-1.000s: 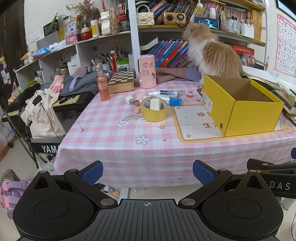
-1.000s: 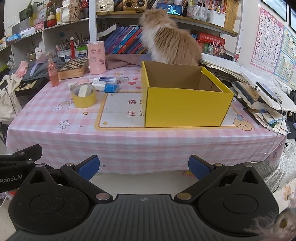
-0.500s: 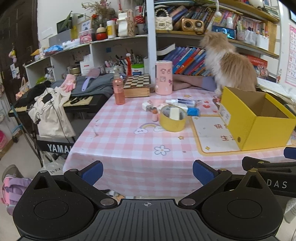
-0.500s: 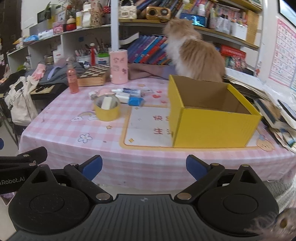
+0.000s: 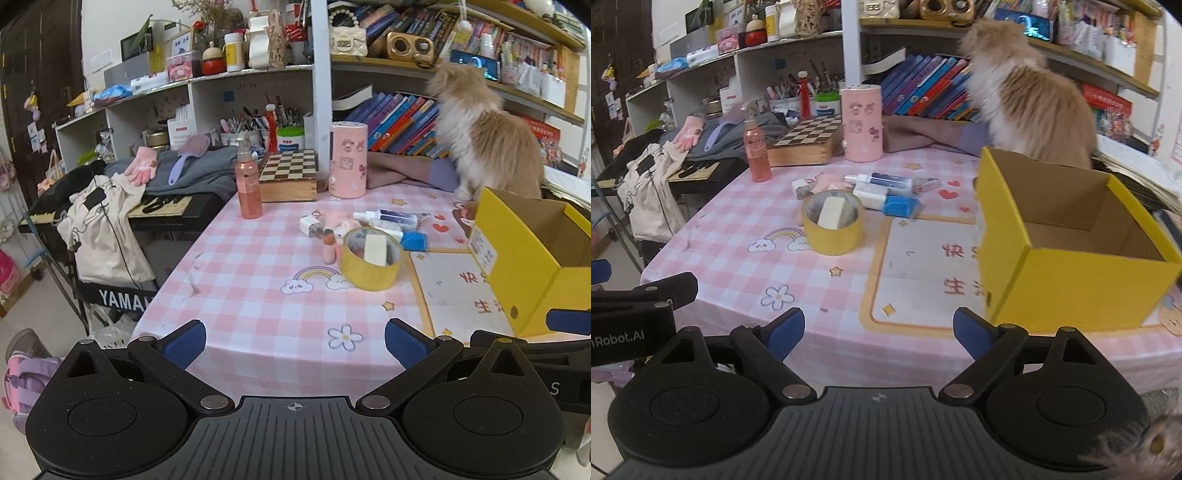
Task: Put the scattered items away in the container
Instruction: 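Reach the right tool to the tape roll and grasp it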
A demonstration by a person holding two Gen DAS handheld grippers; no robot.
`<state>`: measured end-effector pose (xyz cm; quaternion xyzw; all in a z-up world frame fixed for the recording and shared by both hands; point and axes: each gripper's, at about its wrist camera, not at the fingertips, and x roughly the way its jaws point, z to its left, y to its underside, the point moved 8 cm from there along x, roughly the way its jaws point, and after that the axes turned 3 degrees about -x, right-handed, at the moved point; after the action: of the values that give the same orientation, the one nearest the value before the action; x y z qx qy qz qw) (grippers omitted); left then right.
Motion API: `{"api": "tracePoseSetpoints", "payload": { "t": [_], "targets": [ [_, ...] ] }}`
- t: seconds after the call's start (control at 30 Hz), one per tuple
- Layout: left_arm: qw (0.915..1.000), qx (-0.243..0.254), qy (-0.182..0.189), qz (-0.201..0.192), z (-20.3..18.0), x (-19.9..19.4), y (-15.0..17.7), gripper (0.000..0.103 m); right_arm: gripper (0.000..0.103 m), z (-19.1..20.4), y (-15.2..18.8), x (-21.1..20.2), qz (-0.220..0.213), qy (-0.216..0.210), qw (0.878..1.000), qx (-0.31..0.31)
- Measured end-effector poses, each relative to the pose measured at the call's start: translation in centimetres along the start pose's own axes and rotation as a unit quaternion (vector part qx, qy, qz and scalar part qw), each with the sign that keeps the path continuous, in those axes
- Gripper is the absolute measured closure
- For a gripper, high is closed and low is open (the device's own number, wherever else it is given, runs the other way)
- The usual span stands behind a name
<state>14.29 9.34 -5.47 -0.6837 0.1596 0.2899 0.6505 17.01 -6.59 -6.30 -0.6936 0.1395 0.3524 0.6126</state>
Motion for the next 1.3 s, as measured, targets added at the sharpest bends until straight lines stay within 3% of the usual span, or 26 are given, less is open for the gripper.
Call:
{"api": "tracePoseSetpoints", "payload": {
  "t": [0.4, 0.6, 0.9, 1.23, 1.3],
  "targets": [
    [0.998, -0.028, -0.049, 0.028, 1.5, 4.9, -2.6, 0.0, 0.011, 0.7, -5.1, 7.7, 0.02, -0.048, 0.998, -0.026],
    [0.9948, -0.045, -0.079, 0.045, 2.4, 7.2, -3.4, 0.0, 0.005, 1.6, -6.8, 11.9, 0.038, -0.078, 0.995, -0.041],
    [0.986, -0.07, -0.13, 0.078, 4.0, 9.5, -3.3, 0.0, 0.004, 3.1, -7.9, 17.2, 0.066, -0.108, 0.989, -0.074],
    [0.9781, -0.08, -0.157, 0.11, 4.5, 11.1, -2.7, 0.0, 0.004, 4.5, -8.6, 21.6, 0.071, -0.114, 0.984, -0.119],
    [0.9772, -0.081, -0.159, 0.115, 4.5, 11.3, -2.5, 0.0, 0.009, 4.6, -8.6, 22.1, 0.074, -0.118, 0.983, -0.124]
  ]
}}
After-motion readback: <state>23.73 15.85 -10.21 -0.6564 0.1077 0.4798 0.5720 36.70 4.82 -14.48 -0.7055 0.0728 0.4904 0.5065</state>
